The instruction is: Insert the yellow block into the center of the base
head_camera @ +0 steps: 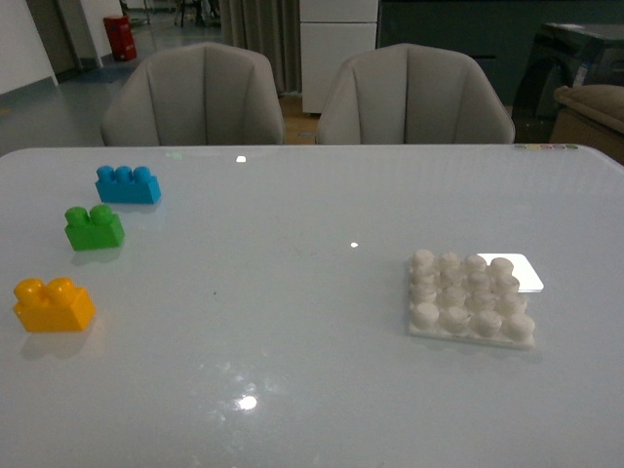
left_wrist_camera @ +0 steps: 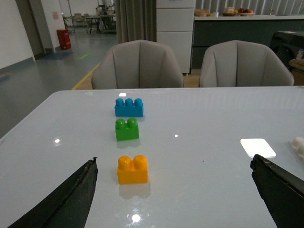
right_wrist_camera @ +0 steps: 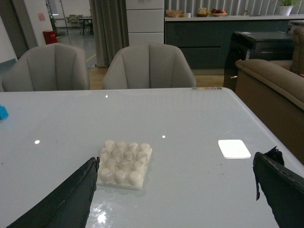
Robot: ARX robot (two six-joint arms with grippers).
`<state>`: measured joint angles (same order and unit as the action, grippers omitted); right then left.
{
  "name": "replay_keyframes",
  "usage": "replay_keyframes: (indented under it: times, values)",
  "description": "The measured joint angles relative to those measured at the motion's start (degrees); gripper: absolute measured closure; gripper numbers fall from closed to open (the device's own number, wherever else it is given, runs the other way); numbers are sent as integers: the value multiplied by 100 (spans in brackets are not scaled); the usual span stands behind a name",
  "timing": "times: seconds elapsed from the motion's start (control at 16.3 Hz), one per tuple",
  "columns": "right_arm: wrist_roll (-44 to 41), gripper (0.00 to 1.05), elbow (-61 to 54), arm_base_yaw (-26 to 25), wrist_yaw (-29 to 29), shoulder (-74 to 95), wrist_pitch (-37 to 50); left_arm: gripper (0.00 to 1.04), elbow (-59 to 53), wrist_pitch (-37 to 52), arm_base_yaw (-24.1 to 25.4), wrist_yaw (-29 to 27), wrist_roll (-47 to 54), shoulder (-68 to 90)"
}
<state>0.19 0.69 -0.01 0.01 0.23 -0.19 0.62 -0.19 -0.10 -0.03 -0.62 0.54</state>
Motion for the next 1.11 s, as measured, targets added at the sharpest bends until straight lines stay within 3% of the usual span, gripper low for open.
replay_keyframes:
  times: [1.11]
  values:
    - [-2,6,0,0,0,0,0,7,0,0,0,0,0,0]
